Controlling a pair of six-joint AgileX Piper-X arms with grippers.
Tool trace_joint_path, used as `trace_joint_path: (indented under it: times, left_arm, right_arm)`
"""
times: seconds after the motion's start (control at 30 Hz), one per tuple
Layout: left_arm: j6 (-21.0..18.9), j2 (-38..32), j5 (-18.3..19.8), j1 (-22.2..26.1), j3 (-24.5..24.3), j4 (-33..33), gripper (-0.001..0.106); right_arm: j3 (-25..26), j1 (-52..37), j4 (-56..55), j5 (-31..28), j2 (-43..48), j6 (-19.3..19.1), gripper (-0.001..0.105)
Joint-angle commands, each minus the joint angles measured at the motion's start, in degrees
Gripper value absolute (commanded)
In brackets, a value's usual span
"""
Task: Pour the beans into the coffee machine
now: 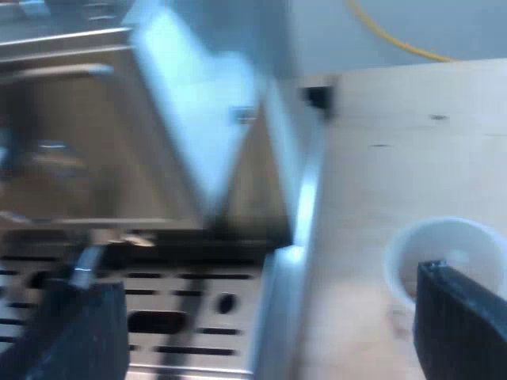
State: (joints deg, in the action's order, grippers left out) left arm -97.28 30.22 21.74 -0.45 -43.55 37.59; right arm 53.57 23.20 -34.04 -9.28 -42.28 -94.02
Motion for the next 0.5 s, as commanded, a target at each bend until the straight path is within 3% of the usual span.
trace_joint_path:
  times: [0.03, 0.2, 0.5]
  left_arm:
    - [-0.2, -0.8, -0.5, -0.5, -0.3, 0.7, 0.067]
    - [-0.2, -1.9, -2.7, -0.5, -0.3, 1.0, 0.067]
    - [-0.2, -7.1, -2.7, -0.5, -0.3, 1.2, 0.067]
  right_arm:
    - [0.5, -2.2, -2.3, 0.3, 2.0, -2.9, 0.079]
    - [0.5, -7.0, -4.5, 0.2, 6.9, -5.2, 0.079]
    - [-1.5, -15.3, -5.6, -1.6, 14.4, -7.8, 0.079]
